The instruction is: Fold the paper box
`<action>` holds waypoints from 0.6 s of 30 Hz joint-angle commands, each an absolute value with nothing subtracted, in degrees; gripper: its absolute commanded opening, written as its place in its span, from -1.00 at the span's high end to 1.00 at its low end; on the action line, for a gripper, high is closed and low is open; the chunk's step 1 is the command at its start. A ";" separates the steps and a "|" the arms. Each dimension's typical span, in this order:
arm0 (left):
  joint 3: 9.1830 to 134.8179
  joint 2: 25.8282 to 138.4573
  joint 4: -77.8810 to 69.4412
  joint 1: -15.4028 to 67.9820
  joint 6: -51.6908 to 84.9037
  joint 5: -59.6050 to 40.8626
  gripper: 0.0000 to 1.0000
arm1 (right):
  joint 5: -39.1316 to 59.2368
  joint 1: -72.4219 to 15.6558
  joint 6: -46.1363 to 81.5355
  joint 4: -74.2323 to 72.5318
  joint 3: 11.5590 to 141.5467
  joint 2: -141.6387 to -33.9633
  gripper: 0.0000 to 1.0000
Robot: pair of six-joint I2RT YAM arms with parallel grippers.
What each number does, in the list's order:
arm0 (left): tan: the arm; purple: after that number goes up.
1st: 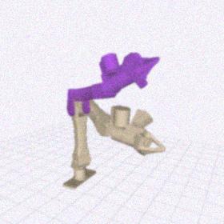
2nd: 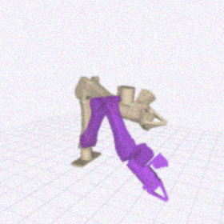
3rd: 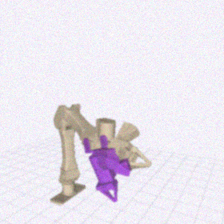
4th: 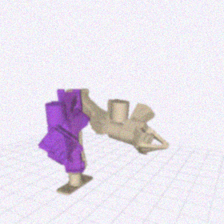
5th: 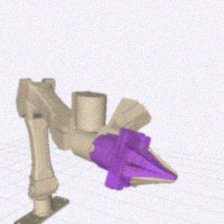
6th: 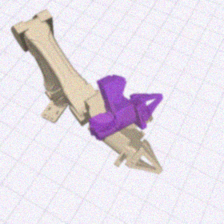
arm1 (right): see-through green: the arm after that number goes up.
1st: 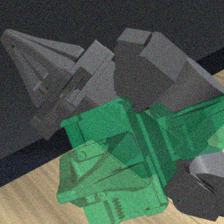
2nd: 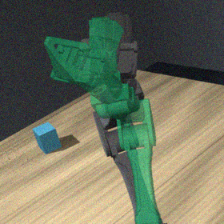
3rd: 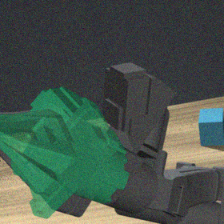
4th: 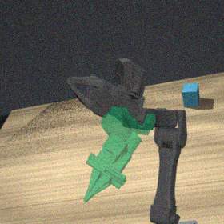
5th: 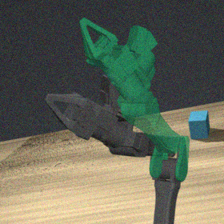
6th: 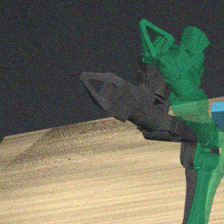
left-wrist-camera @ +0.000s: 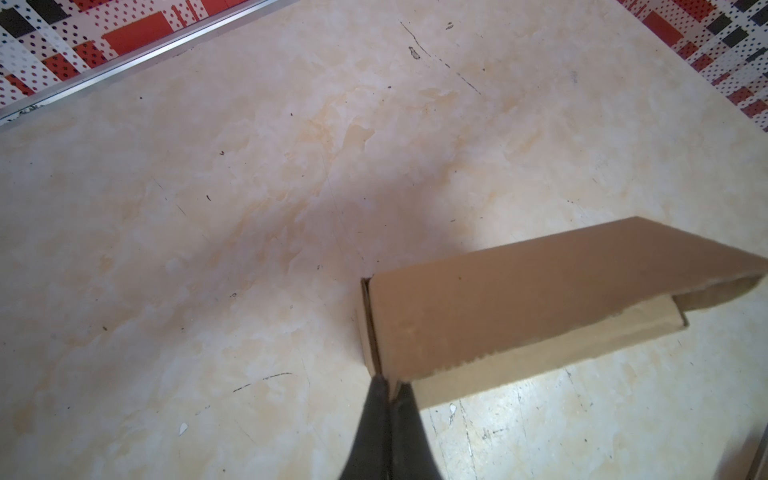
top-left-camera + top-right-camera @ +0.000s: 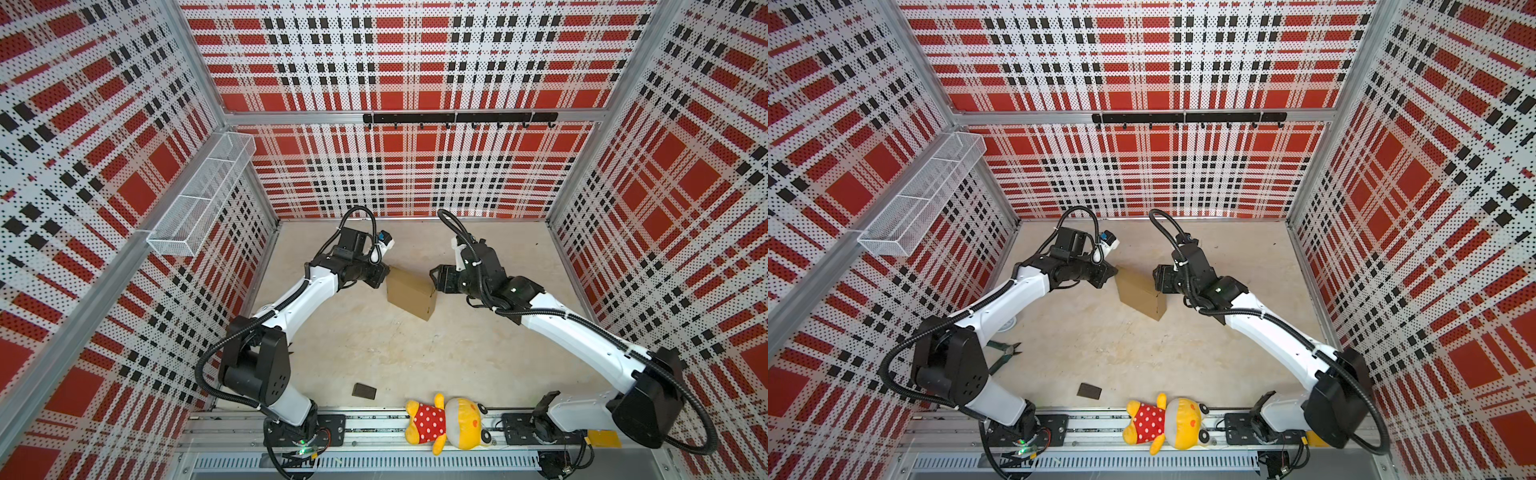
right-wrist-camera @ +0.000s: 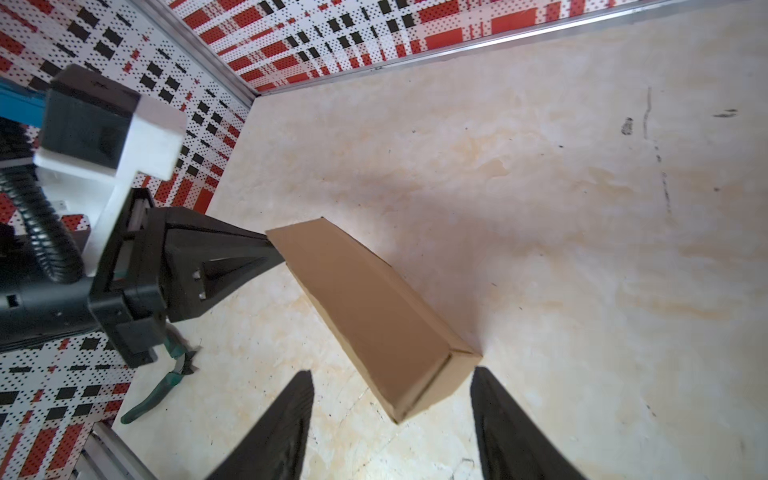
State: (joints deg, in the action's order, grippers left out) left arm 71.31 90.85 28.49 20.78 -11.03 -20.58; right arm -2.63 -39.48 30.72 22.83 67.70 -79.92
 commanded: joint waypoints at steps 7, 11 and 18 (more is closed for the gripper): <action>70.05 90.84 31.23 21.53 -12.30 -21.01 1.00 | 3.34 -38.77 23.39 19.99 71.14 -86.96 -0.24; 70.39 91.16 31.38 21.63 -12.39 -21.05 1.00 | 3.77 -38.78 23.26 19.69 70.95 -87.44 -0.17; 70.32 91.25 31.46 21.71 -12.66 -20.74 1.00 | 4.03 -38.79 23.18 18.01 69.88 -87.76 0.03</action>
State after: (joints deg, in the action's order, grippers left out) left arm 71.31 90.85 28.53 21.06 -12.23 -20.71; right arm 3.33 -38.96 24.32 21.69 69.65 -87.37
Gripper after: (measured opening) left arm 0.044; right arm 0.497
